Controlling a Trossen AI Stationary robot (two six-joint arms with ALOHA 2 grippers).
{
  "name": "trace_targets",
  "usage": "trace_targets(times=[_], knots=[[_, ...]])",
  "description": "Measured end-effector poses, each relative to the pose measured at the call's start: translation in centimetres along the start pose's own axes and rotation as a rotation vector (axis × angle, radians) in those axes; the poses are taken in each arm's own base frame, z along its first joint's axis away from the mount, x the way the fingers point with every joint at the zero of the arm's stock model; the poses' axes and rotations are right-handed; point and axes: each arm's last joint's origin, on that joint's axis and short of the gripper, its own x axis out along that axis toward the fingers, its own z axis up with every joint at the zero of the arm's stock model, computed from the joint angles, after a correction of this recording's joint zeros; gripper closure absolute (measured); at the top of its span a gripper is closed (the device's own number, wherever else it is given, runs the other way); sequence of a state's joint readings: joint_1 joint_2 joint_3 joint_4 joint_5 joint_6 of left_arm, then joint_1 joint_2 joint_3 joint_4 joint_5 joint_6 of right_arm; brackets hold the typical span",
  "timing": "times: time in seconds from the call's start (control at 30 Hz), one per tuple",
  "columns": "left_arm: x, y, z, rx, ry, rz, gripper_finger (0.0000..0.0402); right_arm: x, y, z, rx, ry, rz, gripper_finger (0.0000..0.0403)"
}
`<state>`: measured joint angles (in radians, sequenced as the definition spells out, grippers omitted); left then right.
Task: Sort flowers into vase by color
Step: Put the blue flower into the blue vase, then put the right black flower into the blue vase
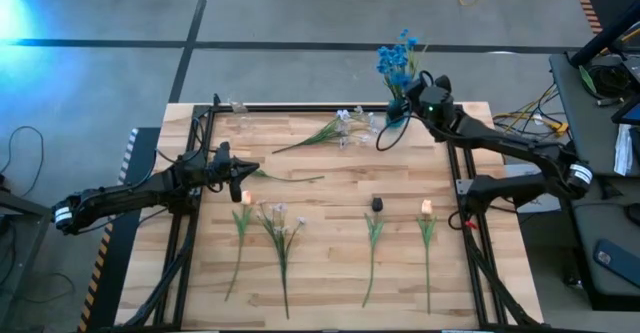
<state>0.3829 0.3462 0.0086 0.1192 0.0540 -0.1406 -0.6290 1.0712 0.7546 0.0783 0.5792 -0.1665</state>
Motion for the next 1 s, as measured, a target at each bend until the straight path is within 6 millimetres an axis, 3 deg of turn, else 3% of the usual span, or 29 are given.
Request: trace_targets(times=[0.2,0.33,0.67,1.0], knots=[[0.0,0.0,0.0,0.0,0.0,0.0,0.0402,-2.5,0.1,-0.4,0.064,0.073,0.191,0.0394],[0.0,0.0,0.0,-0.021,0.0,-0.001,0.0402,-4.9,1.3,-0.9,0.115,0.146,0.36,0.0394],[0.2,0.1,-0.4,-0.095,0.042,0.004,0.0402,-11.2,7.7,-3.0,0.111,0.312,0.57,0.0394],[0.3,0.1,-0.3,-0.05,0.037,0.009,0.0402,-15.4,13.7,-6.6,0.33,0.655,0.699,0.039]])
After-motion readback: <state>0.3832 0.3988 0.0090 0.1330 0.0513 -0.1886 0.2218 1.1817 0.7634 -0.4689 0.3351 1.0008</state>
